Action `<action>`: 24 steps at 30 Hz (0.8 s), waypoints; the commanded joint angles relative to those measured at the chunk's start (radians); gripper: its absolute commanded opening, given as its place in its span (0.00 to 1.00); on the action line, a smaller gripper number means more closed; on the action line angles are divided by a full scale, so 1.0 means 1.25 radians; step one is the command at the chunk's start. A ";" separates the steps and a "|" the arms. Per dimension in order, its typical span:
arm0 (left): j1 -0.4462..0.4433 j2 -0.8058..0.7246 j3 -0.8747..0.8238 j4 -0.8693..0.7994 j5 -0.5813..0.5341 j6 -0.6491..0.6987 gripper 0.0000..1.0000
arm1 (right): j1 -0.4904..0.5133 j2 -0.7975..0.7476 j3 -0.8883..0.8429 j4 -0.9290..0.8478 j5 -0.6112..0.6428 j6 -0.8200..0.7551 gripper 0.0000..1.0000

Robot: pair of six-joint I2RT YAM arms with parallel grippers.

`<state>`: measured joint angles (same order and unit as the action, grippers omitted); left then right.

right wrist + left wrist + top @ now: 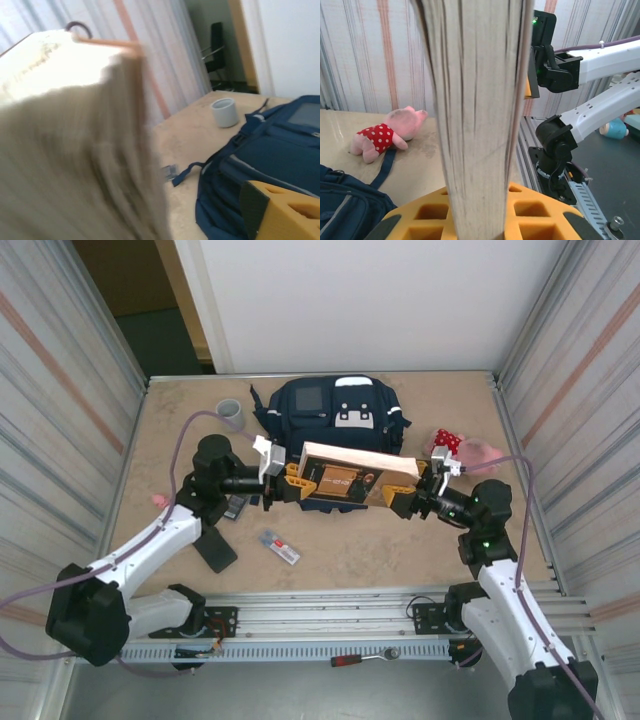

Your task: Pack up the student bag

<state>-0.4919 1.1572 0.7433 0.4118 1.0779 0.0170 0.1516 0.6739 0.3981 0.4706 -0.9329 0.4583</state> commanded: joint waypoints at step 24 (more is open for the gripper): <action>-0.011 0.376 0.314 -0.436 -0.517 0.657 0.86 | -0.133 -0.125 0.018 -0.296 0.410 0.101 0.00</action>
<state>-0.4995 1.5520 1.0626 -0.0380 0.4725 0.6884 -0.0200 0.5514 0.3740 0.0994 -0.4564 0.5945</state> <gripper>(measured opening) 0.860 0.143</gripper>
